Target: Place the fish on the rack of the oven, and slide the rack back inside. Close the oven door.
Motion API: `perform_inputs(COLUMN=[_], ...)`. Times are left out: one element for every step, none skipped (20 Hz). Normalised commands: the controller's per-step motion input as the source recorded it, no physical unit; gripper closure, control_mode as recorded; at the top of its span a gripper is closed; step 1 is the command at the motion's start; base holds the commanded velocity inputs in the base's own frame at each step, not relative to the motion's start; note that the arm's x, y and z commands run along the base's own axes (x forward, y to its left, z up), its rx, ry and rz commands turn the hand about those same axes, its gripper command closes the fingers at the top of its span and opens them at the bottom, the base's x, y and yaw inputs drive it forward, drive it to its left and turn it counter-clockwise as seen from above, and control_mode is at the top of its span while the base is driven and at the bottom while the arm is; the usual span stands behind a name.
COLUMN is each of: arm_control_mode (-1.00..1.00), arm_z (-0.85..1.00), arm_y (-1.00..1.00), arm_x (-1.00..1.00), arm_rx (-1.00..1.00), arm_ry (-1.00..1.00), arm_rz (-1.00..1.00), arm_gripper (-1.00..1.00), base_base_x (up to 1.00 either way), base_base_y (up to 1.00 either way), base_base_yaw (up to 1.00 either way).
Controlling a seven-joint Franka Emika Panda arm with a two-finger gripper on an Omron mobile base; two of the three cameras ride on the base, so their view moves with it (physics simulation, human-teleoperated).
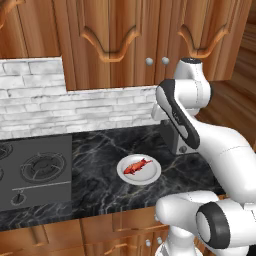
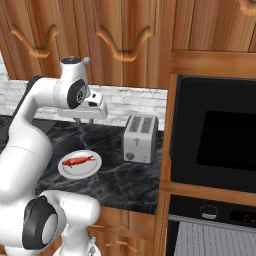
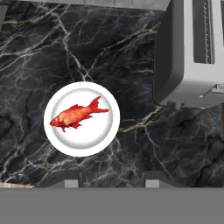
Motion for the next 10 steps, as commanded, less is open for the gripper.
perform_inputs(arm_control_mode=[-1.0, -1.0, -1.0, -1.0, -1.0, -1.0, -1.0, -1.0, -1.0, -1.0], arm_z=[0.0, 0.0, 0.0, 0.0, 0.0, 0.0, 0.0, 0.0, -0.21, -0.29], arm_y=[0.0, 0.0, 0.0, 0.0, 0.0, 0.0, 0.0, 0.0, 0.0, 0.0], arm_x=[0.0, 0.0, 0.0, 0.0, 0.0, 0.0, -0.01, -0.19, -0.39, -0.44], arm_rx=[0.0, 0.0, 0.0, 0.0, 0.0, 0.0, 0.0, 0.0, 0.0, 0.0], arm_ry=[0.02, 0.0, 0.0, 0.0, 0.0, 0.0, 0.0, 0.0, 0.0, -0.03], arm_rz=[0.0, 0.0, 0.0, 0.0, 0.0, 0.0, 0.0, 0.0, 0.11, 0.17], arm_gripper=[-1.0, -1.0, -1.0, -1.0, -1.0, -1.0, -1.0, -1.0, -1.0, -1.0], base_base_x=[0.0, 0.0, 0.0, 0.0, 0.0, 0.0, 0.0, 0.0, 0.0, 0.0], base_base_y=[0.0, 0.0, 0.0, 0.0, 0.0, 0.0, 0.0, 0.0, 0.0, 0.0], base_base_yaw=[0.0, 0.0, 0.0, 0.0, 0.0, 0.0, 0.0, 0.0, 0.0, 0.0])
